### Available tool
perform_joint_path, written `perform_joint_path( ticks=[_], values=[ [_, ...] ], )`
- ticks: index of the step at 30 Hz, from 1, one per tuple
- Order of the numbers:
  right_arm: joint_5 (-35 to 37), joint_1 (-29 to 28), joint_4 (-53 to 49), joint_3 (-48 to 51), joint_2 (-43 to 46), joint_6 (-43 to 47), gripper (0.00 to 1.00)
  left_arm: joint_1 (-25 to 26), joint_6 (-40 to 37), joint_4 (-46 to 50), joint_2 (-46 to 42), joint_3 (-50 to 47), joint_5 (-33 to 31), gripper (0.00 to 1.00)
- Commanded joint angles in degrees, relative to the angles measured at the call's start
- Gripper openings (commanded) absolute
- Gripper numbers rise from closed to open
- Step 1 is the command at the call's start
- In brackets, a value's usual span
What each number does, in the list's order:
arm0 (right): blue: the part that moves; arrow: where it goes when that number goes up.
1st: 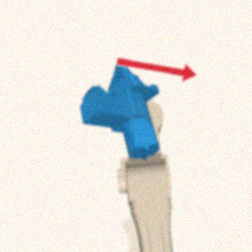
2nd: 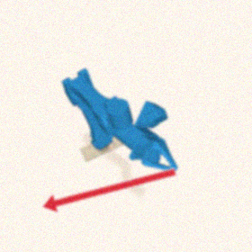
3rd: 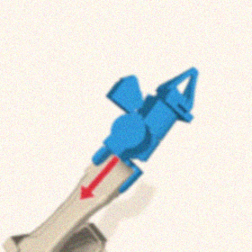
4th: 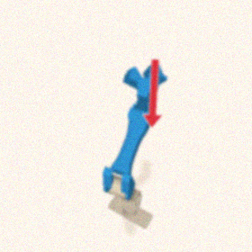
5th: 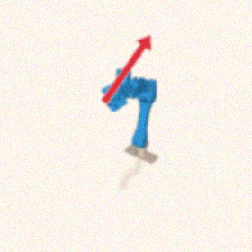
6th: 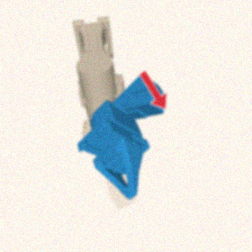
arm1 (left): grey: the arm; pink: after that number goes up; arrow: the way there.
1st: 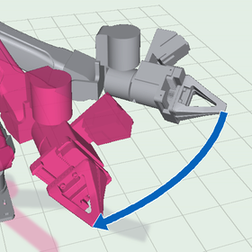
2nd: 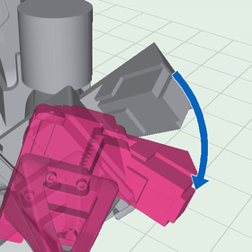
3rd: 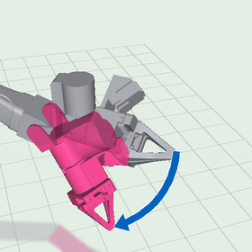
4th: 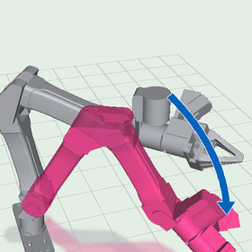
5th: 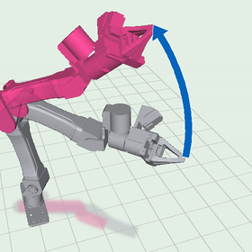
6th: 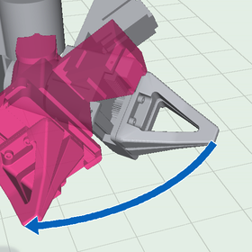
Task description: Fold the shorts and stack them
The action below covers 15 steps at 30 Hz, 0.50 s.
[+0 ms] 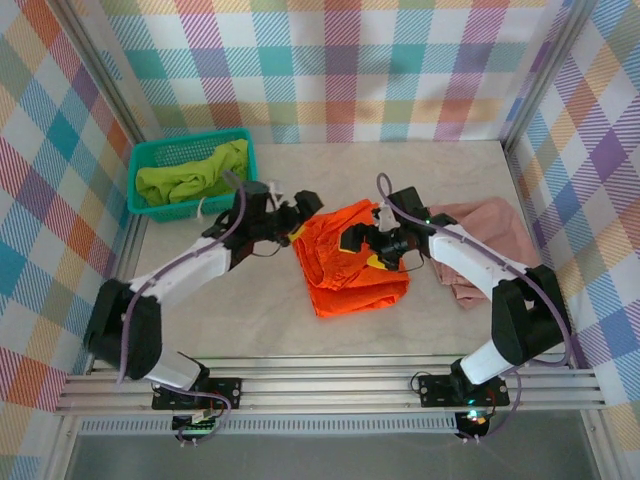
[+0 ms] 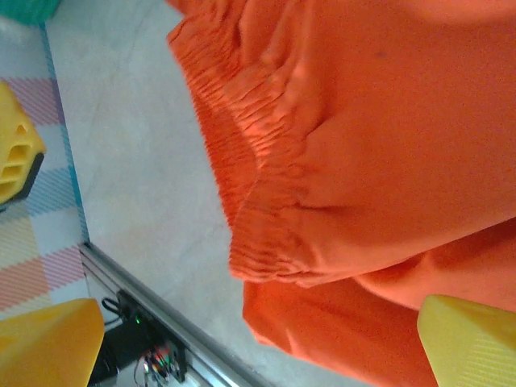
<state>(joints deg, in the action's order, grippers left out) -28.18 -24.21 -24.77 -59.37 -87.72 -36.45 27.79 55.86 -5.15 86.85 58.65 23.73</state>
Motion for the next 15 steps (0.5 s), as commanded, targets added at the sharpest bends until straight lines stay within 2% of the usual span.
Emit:
perform_joint_path(
  ticks=[1,3,7,15],
  values=[
    [-2.13,2.58,6.61,3.30,-2.05,-2.54,0.99,1.16,2.54,-5.68,7.31,2.87,3.58,0.98],
    [-2.42,3.49,7.61,4.76,-3.41,-3.01,0.99,1.64,4.07,-8.80,11.35,4.25,4.21,0.97],
    [-2.21,4.24,8.98,7.77,-4.81,-3.20,0.99,3.02,2.60,-7.94,17.61,6.12,3.12,0.96],
    [-1.61,5.05,8.88,10.75,-5.59,-2.06,0.99,2.43,-8.88,5.17,20.61,6.57,-7.48,0.93]
  ],
)
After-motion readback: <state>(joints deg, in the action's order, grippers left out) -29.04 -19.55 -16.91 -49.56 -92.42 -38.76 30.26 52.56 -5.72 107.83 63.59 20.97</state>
